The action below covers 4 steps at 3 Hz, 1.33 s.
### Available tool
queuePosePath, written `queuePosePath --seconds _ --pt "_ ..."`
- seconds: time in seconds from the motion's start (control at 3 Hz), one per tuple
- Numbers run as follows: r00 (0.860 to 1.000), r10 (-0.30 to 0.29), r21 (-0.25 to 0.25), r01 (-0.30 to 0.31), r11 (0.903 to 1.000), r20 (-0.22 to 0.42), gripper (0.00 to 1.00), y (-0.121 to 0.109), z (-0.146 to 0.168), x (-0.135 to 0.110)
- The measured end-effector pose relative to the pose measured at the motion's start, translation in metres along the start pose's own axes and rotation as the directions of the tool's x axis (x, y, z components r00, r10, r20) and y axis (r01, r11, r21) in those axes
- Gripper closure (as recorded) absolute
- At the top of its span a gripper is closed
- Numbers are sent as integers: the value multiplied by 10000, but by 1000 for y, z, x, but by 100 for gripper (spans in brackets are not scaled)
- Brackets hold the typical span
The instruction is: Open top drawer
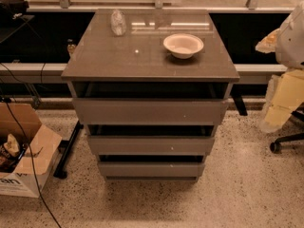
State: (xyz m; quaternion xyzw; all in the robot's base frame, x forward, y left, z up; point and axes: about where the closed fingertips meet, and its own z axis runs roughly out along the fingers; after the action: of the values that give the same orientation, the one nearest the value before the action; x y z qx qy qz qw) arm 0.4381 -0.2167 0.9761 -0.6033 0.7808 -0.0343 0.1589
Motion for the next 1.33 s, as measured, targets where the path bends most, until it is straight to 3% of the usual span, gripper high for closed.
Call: queuePosePath --seconds 0.33,0.67,1.0,1.33 --pt "10000 0 0 0 10000 0 0 0 0 0" --pt "9970 398 -35 -396 9992 663 0 -3 8 -1" --pt "9807 922 -207 -900 9957 1724 0 -8 26 -4" --pt "9535 1390 -610 -1272 9900 2675 0 -12 55 -10"
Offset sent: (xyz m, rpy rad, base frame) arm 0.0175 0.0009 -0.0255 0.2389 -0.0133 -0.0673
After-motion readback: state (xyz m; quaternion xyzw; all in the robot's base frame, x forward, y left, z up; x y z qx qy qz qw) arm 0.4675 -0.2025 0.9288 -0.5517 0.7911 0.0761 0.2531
